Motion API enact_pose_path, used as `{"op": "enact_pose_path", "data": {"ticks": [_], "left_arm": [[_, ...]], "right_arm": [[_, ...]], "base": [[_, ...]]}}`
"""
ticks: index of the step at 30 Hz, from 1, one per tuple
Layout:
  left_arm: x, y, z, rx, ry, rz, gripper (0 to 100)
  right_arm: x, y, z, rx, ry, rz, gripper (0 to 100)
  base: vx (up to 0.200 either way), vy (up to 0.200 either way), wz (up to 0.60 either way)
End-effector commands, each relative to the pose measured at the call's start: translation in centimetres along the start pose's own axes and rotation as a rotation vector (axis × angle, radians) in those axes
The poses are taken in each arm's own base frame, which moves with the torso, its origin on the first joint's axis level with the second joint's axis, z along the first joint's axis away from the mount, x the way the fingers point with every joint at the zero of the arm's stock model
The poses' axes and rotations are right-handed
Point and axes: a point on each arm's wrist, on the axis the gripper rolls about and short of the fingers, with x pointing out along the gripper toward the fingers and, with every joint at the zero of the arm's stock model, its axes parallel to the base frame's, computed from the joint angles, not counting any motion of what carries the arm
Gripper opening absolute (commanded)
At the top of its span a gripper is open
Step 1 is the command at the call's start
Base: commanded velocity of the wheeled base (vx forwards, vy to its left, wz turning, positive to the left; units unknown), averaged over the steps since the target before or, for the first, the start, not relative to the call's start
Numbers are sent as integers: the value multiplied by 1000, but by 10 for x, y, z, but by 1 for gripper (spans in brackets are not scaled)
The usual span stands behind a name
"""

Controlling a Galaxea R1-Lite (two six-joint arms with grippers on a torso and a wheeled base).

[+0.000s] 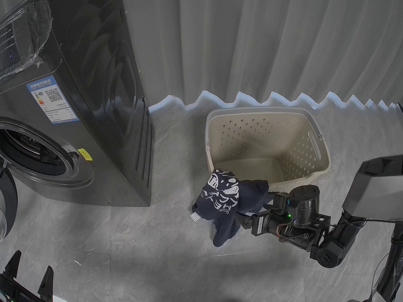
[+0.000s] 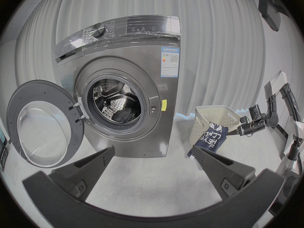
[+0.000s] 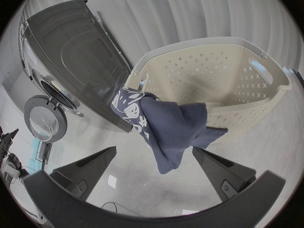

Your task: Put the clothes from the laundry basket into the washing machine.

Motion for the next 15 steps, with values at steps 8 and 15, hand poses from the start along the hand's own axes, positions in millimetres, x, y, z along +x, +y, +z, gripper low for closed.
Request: {"op": "enact_pose_path", "data": {"ticks": [8,15], "left_arm": [[1,0,-5,-9,10,4,100],[1,0,-5,-7,11,2,100]], "right_arm": [[24,3,2,-3,-33,5,100],[42,-2,9,1,-72,-6,100]], "base": [[0,0,0],[0,0,0]]}}
